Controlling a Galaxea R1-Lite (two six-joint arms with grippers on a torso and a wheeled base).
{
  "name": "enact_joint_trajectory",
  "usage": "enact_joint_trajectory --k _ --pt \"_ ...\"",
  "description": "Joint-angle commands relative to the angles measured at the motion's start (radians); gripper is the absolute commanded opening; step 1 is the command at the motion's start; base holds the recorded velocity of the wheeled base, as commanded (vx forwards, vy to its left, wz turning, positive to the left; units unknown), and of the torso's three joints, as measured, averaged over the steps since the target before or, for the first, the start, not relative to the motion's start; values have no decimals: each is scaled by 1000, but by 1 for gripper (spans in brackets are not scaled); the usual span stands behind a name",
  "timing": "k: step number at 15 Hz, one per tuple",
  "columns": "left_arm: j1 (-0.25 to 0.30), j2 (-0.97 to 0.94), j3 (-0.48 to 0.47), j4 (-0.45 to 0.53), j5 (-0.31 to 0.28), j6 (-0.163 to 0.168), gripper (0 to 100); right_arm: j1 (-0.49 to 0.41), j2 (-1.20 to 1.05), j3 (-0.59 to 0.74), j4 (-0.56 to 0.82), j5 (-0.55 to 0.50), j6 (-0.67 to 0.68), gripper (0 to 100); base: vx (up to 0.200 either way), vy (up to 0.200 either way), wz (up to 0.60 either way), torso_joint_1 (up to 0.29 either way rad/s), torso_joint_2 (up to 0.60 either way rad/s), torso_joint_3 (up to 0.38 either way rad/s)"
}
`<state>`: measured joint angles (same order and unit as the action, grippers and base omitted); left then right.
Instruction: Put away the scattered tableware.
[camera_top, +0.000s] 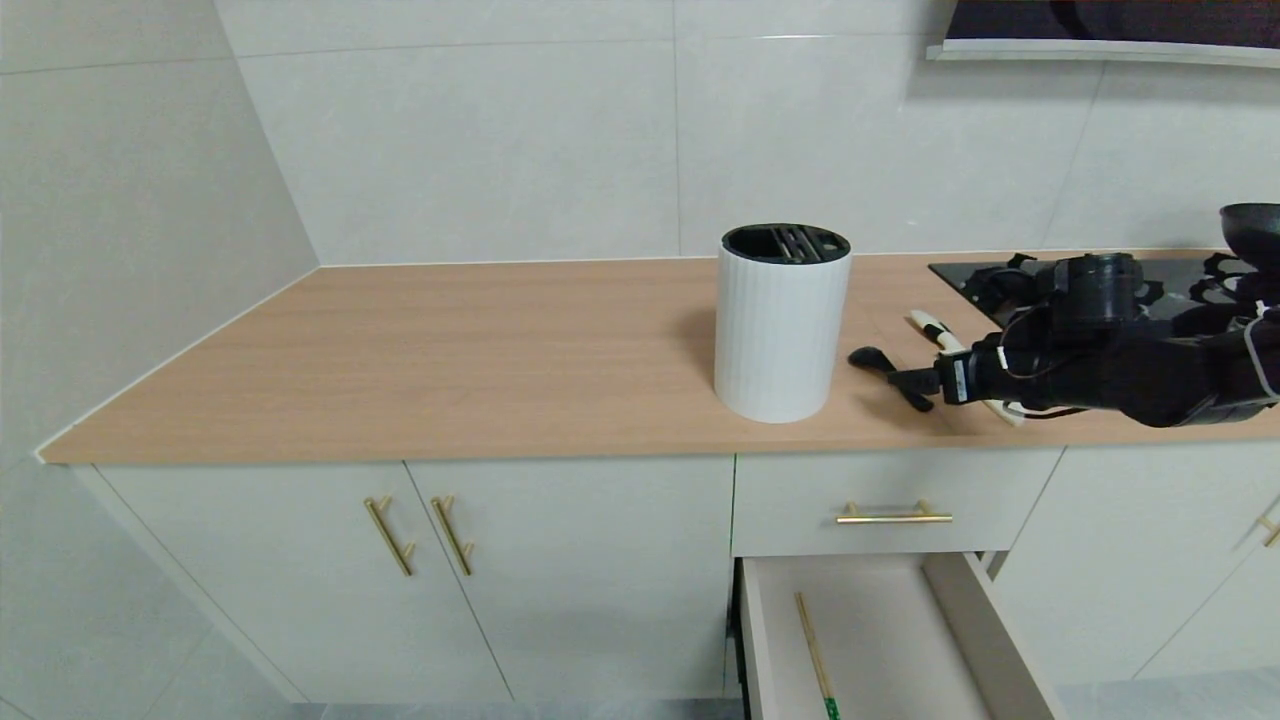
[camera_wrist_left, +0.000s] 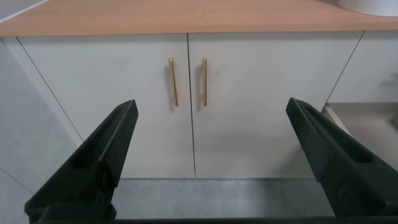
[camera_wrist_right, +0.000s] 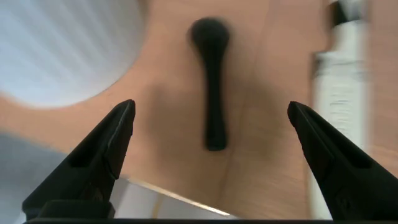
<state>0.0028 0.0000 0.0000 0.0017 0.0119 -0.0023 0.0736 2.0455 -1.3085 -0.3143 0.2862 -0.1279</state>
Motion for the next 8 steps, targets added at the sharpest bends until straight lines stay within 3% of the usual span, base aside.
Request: enact_joint_trajectory --k 1,8 --pt "0 2 0 0 0 -1 100 -9 25 -2 -20 24 1 100 0 0 0 0 0 0" --pt "0 0 0 0 0 -1 100 -3 137 2 -180 18 1 100 0 0 0 0 0 0"
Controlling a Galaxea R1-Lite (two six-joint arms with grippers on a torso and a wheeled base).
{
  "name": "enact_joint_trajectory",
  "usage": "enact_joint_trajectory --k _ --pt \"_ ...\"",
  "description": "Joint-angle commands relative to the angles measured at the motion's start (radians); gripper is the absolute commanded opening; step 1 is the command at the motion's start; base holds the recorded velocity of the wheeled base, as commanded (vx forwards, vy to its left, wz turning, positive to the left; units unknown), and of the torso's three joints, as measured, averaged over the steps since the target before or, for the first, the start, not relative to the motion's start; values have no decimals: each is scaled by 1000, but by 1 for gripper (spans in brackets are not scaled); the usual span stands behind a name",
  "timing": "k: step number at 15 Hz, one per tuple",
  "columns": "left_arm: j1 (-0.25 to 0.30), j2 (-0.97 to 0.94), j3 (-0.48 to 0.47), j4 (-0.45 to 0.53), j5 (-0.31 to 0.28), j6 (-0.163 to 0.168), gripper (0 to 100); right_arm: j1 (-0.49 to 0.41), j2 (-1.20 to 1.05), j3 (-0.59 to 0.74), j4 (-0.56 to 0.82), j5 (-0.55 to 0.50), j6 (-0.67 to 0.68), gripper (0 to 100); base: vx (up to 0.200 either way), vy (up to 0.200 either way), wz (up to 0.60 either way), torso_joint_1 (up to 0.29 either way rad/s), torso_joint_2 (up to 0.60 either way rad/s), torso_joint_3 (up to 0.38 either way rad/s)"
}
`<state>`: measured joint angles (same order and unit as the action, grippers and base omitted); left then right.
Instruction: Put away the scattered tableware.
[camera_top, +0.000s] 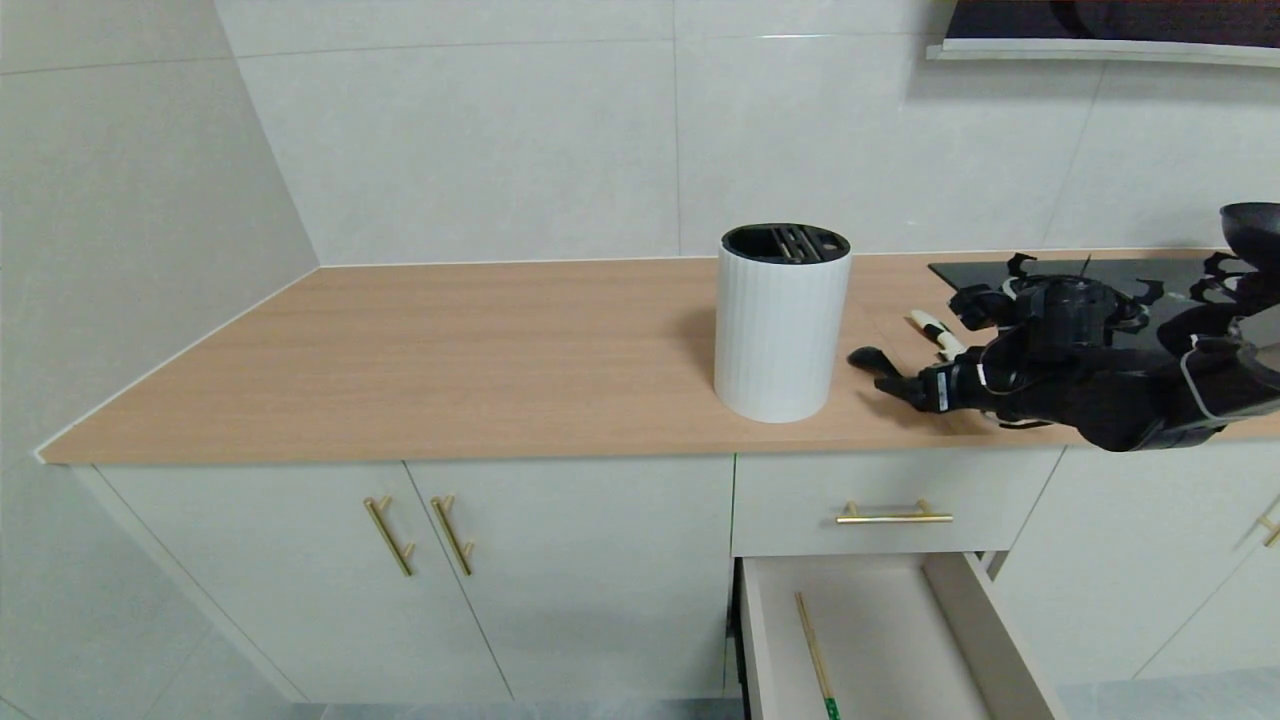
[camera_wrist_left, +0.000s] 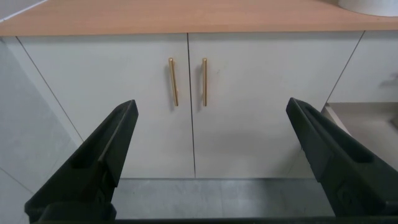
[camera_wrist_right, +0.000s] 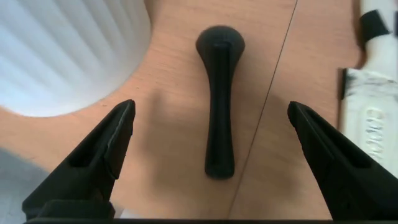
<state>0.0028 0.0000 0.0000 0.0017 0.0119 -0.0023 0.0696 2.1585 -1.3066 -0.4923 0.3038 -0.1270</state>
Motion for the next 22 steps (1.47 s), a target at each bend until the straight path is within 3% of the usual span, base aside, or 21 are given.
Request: enact_joint_trajectory --k 1,13,14,22 --pt "0 2 0 0 0 -1 100 1 29 0 -3 0 0 100 0 0 0 0 0 0" --pt "0 2 0 0 0 -1 100 1 81 -10 -61 -14 -2 100 0 0 0 0 0 0" --pt "0 0 0 0 0 1 100 1 83 -10 -61 -12 -2 0 0 0 0 0 0 0" --pt "0 2 0 0 0 -1 100 10 89 -8 -61 -23 -2 0 0 0 0 0 0 0"
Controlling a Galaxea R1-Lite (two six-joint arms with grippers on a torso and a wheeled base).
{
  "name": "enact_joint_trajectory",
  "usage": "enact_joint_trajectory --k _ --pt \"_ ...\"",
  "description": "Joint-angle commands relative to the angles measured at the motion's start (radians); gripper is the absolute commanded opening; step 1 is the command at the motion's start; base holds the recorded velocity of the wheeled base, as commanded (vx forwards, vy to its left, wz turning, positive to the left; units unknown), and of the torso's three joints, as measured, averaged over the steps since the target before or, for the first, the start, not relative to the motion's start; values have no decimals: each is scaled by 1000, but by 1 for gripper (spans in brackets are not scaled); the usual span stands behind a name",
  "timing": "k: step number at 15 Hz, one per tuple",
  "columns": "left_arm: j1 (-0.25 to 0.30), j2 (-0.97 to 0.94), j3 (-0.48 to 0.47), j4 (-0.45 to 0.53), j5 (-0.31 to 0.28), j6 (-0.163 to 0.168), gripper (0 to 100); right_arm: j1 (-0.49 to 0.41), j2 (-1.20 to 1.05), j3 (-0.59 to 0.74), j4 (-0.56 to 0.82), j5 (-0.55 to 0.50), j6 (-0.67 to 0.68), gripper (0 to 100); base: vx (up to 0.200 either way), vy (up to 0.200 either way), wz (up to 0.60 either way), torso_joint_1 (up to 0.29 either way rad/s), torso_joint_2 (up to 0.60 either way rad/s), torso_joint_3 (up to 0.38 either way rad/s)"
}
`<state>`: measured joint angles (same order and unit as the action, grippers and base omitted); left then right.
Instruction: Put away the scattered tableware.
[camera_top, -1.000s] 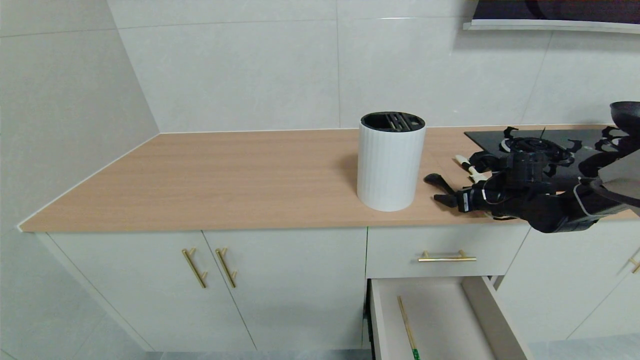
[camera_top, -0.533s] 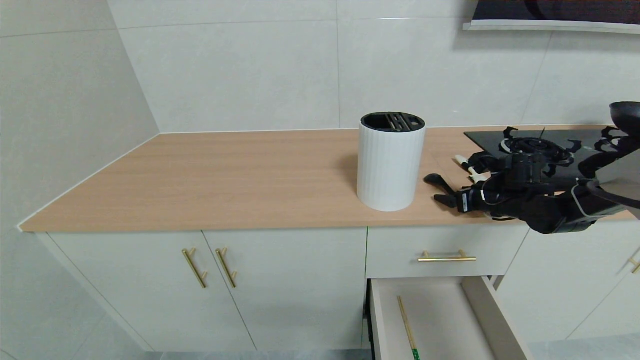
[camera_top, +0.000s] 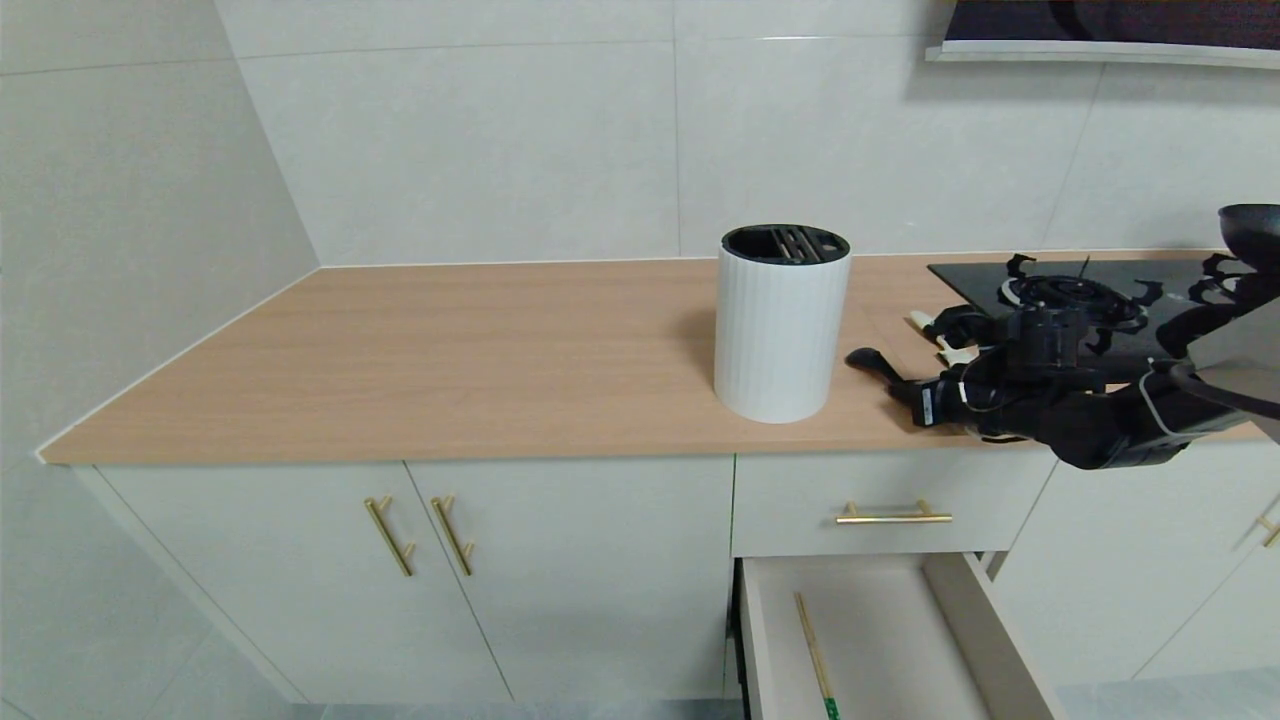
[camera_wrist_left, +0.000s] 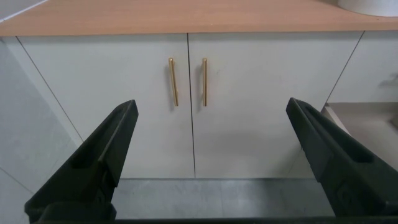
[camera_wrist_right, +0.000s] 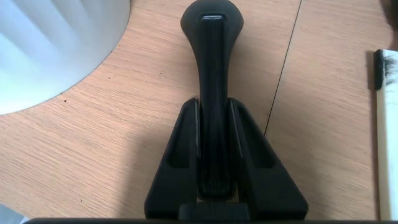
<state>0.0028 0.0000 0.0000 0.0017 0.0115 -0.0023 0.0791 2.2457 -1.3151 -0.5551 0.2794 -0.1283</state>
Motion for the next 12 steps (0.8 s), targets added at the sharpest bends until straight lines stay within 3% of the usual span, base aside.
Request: enact_joint_trajectory --k 1,4,6,11,12 --pt "0 0 0 0 1 1 100 1 2 -1 1 -5 -1 0 0 0 0 0 0 0" --pt "0 0 0 0 1 -1 100 7 -37 5 14 -37 1 0 0 0 0 0 0 0" --pt "0 0 0 0 1 -1 100 21 -126 14 95 -74 33 0 0 0 0 0 0 0" --pt "0 2 0 0 1 -1 100 110 -535 54 613 -216 288 0 0 0 0 0 0 0" --pt "0 0 0 0 1 -1 100 113 -575 65 652 -216 305 0 0 0 0 0 0 0"
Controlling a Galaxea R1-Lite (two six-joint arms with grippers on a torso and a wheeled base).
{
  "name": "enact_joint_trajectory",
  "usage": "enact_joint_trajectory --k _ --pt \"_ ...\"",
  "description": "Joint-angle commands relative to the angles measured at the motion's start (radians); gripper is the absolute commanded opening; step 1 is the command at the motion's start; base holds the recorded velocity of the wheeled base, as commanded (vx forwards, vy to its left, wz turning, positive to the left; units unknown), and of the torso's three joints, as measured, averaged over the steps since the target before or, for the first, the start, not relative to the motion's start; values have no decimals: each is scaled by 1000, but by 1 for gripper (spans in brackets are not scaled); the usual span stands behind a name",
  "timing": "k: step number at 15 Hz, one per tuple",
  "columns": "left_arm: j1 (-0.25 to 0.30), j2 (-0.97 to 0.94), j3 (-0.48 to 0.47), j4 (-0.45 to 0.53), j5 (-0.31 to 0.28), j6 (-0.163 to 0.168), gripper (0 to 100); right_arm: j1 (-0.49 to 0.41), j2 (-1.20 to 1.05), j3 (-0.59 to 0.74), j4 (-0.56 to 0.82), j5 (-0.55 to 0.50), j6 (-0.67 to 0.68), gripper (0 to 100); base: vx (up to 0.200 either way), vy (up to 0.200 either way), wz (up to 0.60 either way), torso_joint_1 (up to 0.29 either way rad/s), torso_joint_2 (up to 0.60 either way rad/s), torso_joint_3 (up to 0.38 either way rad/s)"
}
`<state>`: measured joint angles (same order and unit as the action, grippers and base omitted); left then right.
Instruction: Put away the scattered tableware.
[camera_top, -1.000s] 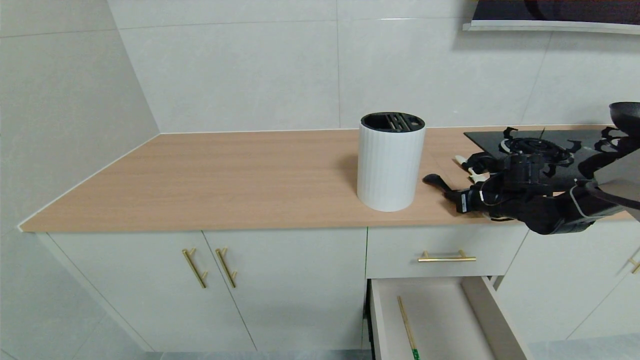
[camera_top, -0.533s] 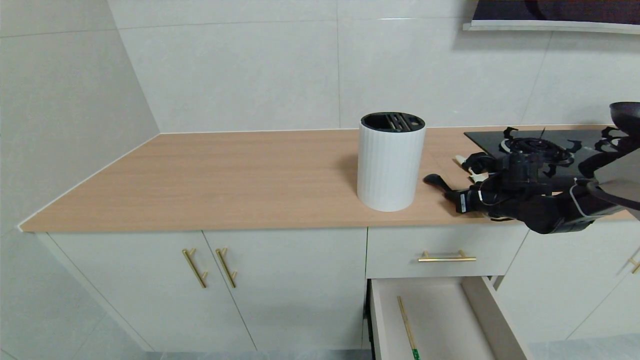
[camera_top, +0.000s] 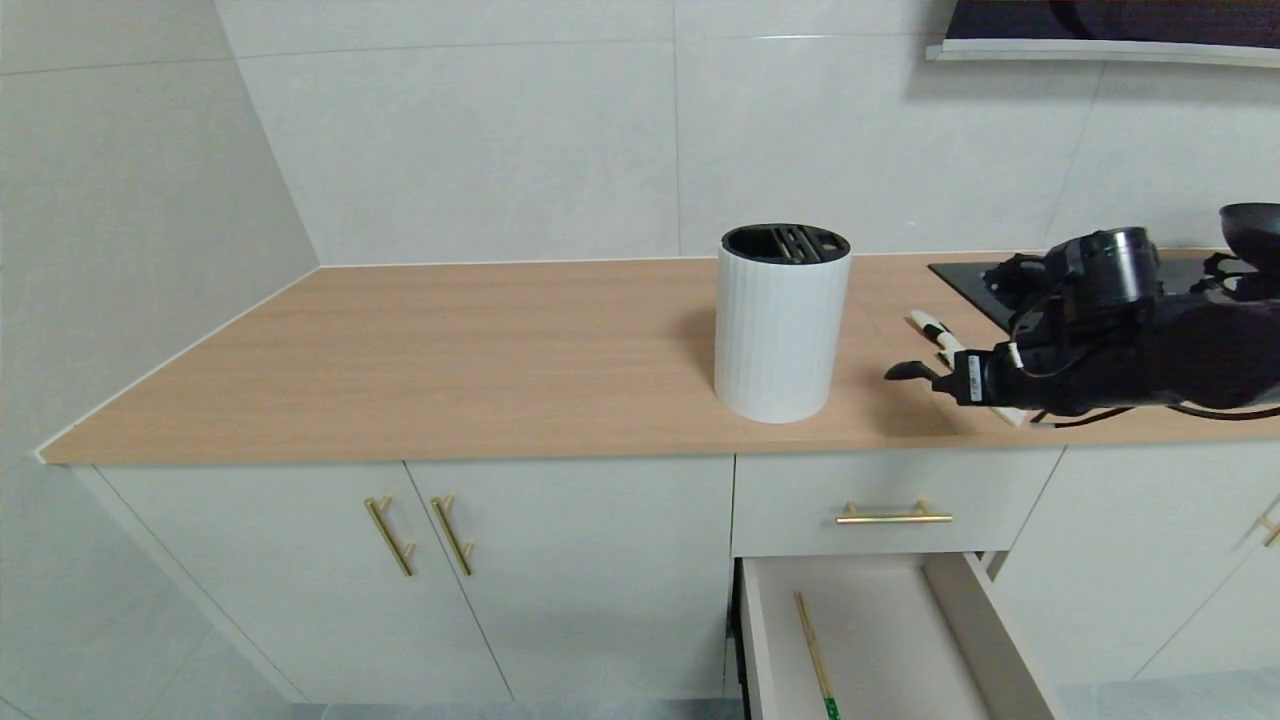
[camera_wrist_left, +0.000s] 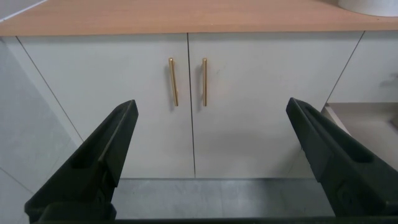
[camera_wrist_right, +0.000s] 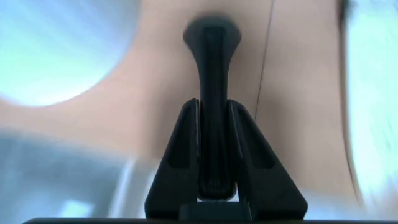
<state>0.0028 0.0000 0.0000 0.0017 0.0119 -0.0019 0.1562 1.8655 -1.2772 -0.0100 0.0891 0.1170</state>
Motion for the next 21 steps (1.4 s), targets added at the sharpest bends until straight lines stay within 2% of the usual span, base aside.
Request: enact_joint_trajectory --k 1,4,8,18,21 --pt "0 0 0 0 0 -1 100 40 -310 78 185 -26 85 0 0 0 0 0 0 0" --pt "0 0 0 0 0 -1 100 56 -453 173 260 -20 84 0 0 0 0 0 0 0" --pt "0 2 0 0 0 -1 100 65 -499 277 255 -16 78 0 0 0 0 0 0 0" --pt "0 0 0 0 0 -1 100 65 -437 338 252 -17 43 0 0 0 0 0 0 0" --pt "0 0 0 0 0 -1 100 65 -422 360 214 -17 36 0 0 0 0 0 0 0"
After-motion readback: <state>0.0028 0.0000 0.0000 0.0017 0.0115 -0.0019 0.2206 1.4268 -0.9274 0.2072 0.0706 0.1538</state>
